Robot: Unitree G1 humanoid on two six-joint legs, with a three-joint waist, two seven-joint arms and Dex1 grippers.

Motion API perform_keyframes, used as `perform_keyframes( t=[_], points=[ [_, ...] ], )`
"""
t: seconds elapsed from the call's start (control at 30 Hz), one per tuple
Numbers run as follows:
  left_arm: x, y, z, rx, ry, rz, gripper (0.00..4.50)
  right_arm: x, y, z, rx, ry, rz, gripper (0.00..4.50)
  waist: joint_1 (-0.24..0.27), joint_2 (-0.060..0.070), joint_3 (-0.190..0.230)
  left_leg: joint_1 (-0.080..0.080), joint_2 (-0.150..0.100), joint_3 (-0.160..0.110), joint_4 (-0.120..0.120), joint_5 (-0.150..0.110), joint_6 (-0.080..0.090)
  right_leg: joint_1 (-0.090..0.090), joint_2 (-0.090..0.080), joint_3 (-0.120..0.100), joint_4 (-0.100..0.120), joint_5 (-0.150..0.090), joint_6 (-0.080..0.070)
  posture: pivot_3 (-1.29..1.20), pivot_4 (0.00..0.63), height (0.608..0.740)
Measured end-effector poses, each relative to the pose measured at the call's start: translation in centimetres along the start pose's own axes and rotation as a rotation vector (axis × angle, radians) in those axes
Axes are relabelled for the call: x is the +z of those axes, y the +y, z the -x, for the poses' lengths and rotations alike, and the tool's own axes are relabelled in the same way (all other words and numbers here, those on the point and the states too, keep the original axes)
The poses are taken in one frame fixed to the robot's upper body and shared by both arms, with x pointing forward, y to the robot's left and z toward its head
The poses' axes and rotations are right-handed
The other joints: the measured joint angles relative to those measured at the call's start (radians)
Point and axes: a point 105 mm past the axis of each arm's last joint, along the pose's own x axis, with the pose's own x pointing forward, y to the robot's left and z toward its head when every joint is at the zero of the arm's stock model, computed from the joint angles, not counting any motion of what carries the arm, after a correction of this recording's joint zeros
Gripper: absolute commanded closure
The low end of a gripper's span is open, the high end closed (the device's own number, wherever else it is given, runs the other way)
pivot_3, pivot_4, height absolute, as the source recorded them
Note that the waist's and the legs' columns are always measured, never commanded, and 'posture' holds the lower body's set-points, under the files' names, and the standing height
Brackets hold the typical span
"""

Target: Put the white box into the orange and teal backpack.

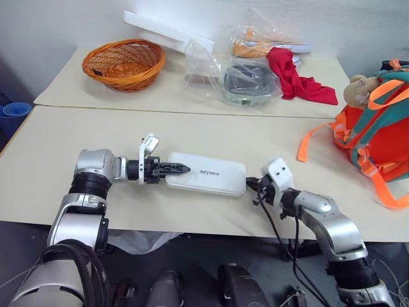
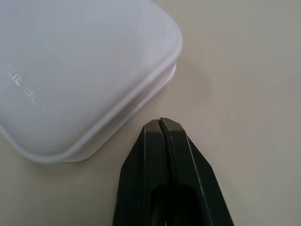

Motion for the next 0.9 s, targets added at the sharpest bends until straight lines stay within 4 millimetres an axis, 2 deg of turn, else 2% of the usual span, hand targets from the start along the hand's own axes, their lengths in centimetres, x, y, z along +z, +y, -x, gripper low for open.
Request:
perform_keyframes(
  t=[0.1, 0.17, 0.23, 0.3, 0.4, 0.6, 0.7, 0.77, 0.9],
  points=[
    [-0.7, -0.6, 0.4, -0.007, 0.028, -0.004, 3.25, 1.0, -2.1, 2.5, -0.104, -0.056, -0.064, 2.91, 0.0, 0.0, 0.0, 0.0, 0.0, 0.0, -0.001, 0.0, 0.0, 0.0, 0.0, 0.001, 0.0, 0.0, 0.0, 0.0, 0.15, 0.74],
    [-1.7, -0.9, 0.3, -0.02, 0.048, 0.017, 3.25, 1.9, -5.3, 5.7, -0.26, -0.112, -0.118, 2.13, 0.0, 0.0, 0.0, 0.0, 0.0, 0.0, -0.001, 0.0, 0.0, 0.0, 0.0, 0.001, 0.0, 0.0, 0.0, 0.0, 0.15, 0.74],
    [-1.9, -1.0, 0.4, -0.021, 0.046, 0.023, 3.25, 2.3, -7.1, 7.5, -0.353, -0.125, -0.135, 1.59, -0.001, 0.0, 0.0, 0.0, 0.0, -0.001, -0.001, 0.0, 0.0, 0.0, 0.0, 0.001, 0.0, 0.0, 0.0, 0.0, 0.15, 0.74],
    [-1.3, -1.6, 0.8, -0.034, 0.003, 0.011, 3.25, 2.8, -9.4, 10.0, -0.467, -0.139, -0.15, 0.79, -0.003, 0.0, 0.0, 0.001, 0.0, -0.001, -0.001, -0.001, 0.001, 0.0, 0.0, 0.002, 0.0, 0.0, 0.0, 0.0, 0.15, 0.74],
    [-0.2, -2.6, 1.5, -0.062, -0.081, -0.001, 3.25, 3.8, -11.0, 11.5, -0.535, -0.165, -0.159, 0.0, -0.009, 0.0, 0.0, 0.002, 0.0, -0.001, -0.002, -0.001, 0.001, 0.0, 0.001, 0.003, 0.001, 0.0, -0.001, 0.0, 0.15, 0.74],
    [1.8, -6.0, 1.6, -0.16, -0.177, -0.073, 3.25, 5.3, -14.8, 12.0, -0.639, -0.193, -0.184, 0.0, -0.011, 0.0, 0.0, 0.001, 0.0, -0.001, -0.002, 0.001, -0.001, 0.0, 0.001, 0.002, 0.0, 0.0, -0.001, 0.0, 0.15, 0.74],
    [2.6, -7.8, 1.5, -0.195, -0.209, -0.125, 3.25, 6.1, -16.1, 10.2, -0.629, -0.218, -0.216, 0.0, -0.02, 0.0, 0.0, 0.002, 0.0, 0.0, -0.002, 0.002, -0.003, 0.0, 0.001, 0.002, 0.001, 0.0, 0.0, 0.0, 0.15, 0.74],
    [2.6, -8.7, 1.2, -0.232, -0.214, -0.157, 3.25, 6.7, -17.5, 8.5, -0.642, -0.222, -0.221, 0.0, -0.031, 0.0, 0.001, 0.002, 0.0, 0.001, -0.002, 0.003, -0.004, 0.0, 0.001, 0.002, 0.001, 0.0, 0.0, 0.0, 0.15, 0.74],
    [2.3, -9.9, 1.1, -0.269, -0.22, -0.212, 3.25, 7.5, -19.6, 6.2, -0.676, -0.231, -0.226, 0.0, -0.035, 0.001, 0.001, 0.002, 0.001, 0.001, -0.004, 0.005, -0.008, -0.001, 0.002, 0.003, 0.001, 0.0, -0.001, 0.0, 0.15, 0.74]
  ],
)
